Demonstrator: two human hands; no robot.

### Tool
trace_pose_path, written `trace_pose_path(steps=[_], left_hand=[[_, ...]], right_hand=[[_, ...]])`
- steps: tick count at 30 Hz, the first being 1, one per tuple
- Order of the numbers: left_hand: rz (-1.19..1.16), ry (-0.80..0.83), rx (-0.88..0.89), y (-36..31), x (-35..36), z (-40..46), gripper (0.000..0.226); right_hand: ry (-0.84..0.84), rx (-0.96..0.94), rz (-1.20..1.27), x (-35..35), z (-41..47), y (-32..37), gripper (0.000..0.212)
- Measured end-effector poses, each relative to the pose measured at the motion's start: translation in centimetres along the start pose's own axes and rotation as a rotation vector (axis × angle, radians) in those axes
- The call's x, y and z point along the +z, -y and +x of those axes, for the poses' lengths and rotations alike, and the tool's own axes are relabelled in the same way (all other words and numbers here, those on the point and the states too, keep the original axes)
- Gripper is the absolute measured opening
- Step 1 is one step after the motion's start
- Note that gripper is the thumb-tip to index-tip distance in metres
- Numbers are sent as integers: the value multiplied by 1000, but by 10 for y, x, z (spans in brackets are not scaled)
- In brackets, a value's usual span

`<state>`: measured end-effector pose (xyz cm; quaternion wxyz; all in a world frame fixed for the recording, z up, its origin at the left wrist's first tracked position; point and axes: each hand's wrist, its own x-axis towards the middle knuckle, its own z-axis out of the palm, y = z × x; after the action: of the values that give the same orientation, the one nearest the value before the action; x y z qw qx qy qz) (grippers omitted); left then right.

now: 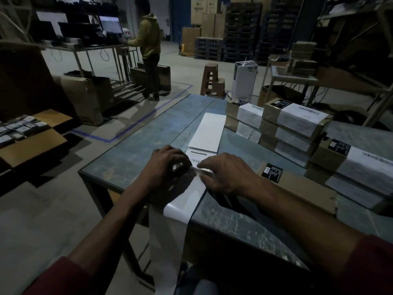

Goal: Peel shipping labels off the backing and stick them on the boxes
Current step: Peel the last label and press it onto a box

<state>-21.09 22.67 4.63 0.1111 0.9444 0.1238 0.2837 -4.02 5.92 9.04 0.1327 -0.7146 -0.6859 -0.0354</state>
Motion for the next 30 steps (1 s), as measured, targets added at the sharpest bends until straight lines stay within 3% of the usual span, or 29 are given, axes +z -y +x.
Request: trace_pose_path(steps=[13, 19, 24, 27, 30], left_hand=[[-90, -16, 27, -10, -6, 8, 10], [-308, -133, -91, -14, -7, 1, 35], [-287, -183, -199, -22, -2, 0, 26], [-358, -203, -278, -25, -3, -1, 52], [-374, -327, -495, -37, -1, -3, 75]], right_hand=[[-118, 90, 211, -7, -1, 4, 41], [-133, 133, 298, -8, 3, -3, 40], [-116, 161, 360, -6, 6, -10, 44], [-115, 169, 371, -6, 6, -12, 46], [-145, 190, 377, -9, 7, -14, 45]])
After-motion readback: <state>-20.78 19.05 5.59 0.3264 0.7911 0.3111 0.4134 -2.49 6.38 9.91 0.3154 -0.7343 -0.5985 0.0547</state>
